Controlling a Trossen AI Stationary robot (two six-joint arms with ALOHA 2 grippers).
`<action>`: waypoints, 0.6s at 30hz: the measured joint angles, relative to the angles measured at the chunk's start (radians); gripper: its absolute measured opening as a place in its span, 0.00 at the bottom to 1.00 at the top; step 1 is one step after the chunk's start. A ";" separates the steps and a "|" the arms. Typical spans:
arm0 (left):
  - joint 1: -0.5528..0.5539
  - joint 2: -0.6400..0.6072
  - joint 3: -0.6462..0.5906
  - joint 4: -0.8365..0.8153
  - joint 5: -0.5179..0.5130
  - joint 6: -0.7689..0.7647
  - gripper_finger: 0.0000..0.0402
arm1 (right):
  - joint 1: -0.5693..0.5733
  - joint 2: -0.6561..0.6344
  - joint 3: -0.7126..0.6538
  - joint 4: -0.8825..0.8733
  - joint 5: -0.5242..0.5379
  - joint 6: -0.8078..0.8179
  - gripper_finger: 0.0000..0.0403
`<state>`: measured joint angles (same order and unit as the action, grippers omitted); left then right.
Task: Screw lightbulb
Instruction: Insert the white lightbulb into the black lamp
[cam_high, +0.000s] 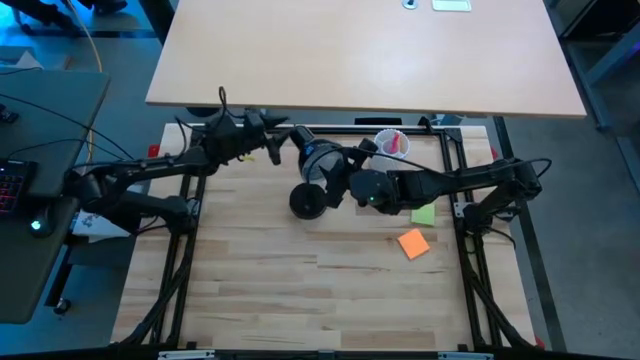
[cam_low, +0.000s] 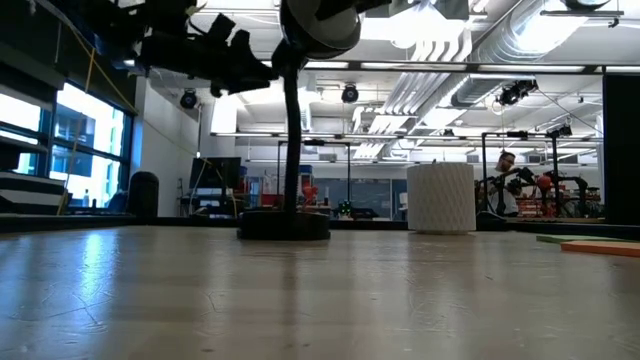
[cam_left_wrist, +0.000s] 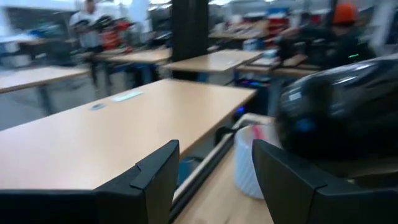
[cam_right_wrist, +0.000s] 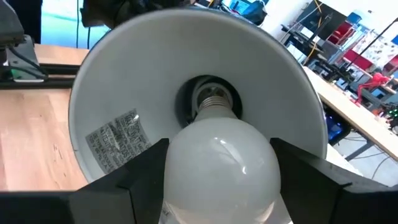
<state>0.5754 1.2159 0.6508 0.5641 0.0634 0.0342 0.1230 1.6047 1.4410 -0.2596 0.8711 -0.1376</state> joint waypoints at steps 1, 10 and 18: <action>-0.001 0.013 0.000 0.023 0.016 -0.003 0.49 | 0.000 0.000 0.000 0.000 0.000 0.003 0.63; -0.046 0.026 -0.002 0.069 0.163 -0.059 0.49 | -0.010 0.039 0.001 0.008 0.011 -0.016 0.63; -0.063 -0.060 -0.003 -0.042 0.172 -0.081 0.49 | 0.023 0.042 0.000 0.051 0.033 -0.163 0.63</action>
<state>0.5125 1.1559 0.6479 0.5223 0.2352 -0.0464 0.1461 1.6468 1.4412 -0.2087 0.9042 -0.3002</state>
